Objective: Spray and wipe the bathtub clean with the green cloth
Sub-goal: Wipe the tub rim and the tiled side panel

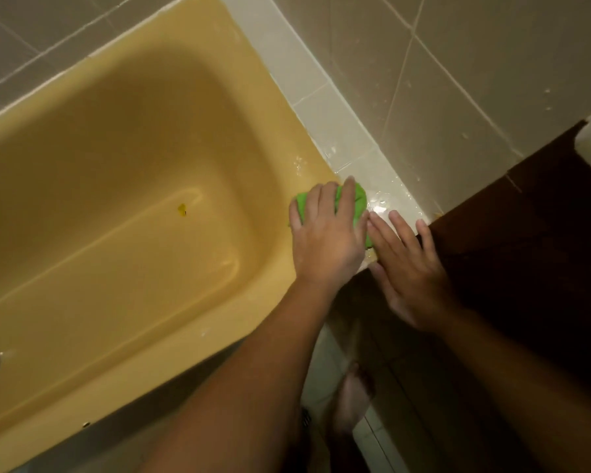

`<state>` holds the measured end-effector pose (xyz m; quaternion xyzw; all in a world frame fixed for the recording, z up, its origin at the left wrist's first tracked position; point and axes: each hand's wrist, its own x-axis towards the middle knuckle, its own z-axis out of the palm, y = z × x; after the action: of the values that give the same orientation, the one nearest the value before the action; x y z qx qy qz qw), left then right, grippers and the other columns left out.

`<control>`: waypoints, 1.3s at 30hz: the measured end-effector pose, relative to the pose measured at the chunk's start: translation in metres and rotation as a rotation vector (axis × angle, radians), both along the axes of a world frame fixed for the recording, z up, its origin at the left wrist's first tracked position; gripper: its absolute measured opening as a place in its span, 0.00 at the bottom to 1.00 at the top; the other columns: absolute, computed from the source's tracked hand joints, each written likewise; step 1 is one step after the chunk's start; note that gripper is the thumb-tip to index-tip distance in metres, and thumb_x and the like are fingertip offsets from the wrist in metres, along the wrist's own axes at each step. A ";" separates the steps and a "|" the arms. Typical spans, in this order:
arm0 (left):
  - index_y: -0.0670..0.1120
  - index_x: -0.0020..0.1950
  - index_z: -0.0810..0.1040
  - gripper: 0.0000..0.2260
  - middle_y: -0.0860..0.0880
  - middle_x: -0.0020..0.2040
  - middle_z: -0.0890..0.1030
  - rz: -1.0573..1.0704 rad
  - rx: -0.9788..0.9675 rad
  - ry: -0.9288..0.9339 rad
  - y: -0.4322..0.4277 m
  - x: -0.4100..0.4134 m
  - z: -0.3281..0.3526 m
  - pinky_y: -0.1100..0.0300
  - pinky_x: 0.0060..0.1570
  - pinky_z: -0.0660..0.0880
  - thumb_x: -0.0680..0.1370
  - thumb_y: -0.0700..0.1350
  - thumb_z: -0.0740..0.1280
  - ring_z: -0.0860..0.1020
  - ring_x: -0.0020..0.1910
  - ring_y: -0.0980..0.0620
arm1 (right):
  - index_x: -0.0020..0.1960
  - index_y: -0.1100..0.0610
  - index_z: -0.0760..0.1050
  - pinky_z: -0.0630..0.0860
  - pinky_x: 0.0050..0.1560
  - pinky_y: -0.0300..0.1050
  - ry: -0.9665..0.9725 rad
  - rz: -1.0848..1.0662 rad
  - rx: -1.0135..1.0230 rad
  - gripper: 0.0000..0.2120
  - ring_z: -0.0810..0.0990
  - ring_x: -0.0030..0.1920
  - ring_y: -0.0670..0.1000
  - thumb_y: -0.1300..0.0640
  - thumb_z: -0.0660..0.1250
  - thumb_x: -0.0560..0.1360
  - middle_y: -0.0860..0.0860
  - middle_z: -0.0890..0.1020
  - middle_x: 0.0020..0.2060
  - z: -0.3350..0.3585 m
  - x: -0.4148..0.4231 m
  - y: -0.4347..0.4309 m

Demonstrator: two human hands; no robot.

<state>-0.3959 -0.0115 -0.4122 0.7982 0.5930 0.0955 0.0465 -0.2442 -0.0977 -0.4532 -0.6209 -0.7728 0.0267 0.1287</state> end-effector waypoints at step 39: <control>0.60 0.73 0.75 0.17 0.55 0.71 0.75 -0.042 -0.034 -0.238 0.126 -0.045 -0.005 0.37 0.77 0.53 0.84 0.52 0.60 0.66 0.76 0.48 | 0.83 0.67 0.49 0.45 0.82 0.65 -0.007 -0.344 -0.314 0.59 0.42 0.84 0.58 0.19 0.51 0.74 0.62 0.48 0.83 0.043 -0.093 0.047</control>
<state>-0.4409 0.1146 -0.4173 0.7926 0.5678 0.1786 0.1322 -0.3367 -0.0511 -0.4107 -0.7559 -0.6425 0.1223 0.0307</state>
